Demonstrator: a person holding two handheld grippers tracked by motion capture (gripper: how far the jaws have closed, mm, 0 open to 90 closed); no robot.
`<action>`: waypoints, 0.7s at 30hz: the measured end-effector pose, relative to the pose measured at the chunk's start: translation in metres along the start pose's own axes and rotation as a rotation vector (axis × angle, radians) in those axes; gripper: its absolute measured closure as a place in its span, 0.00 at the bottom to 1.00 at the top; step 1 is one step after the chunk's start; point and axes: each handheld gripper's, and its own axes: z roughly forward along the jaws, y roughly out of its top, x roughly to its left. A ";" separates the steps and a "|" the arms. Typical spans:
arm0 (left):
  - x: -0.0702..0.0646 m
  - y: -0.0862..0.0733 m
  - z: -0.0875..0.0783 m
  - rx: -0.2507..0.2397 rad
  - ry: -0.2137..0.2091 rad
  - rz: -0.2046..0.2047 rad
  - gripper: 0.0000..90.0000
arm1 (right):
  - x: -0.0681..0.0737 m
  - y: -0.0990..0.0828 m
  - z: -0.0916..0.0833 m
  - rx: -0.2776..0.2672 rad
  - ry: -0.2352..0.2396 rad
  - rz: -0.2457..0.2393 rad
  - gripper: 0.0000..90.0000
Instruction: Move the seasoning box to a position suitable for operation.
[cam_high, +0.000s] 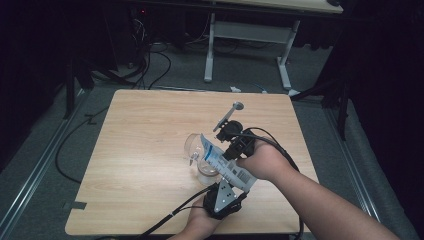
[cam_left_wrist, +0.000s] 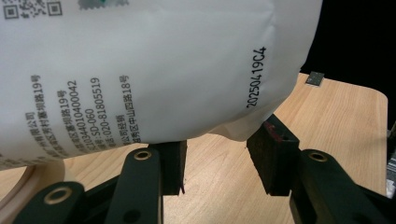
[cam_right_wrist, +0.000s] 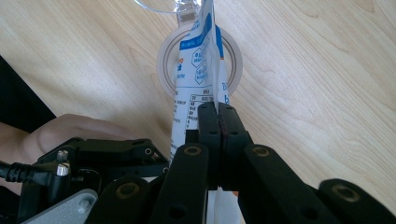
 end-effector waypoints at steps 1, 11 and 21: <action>0.000 0.000 0.000 0.000 -0.001 0.000 0.65 | 0.000 0.000 0.000 -0.001 0.001 -0.002 1.00; 0.000 0.002 -0.001 -0.007 -0.006 -0.004 0.65 | 0.000 0.000 -0.002 -0.005 0.006 -0.009 1.00; 0.000 0.004 -0.001 -0.012 -0.006 -0.010 0.66 | 0.002 0.004 -0.001 -0.003 0.001 -0.022 1.00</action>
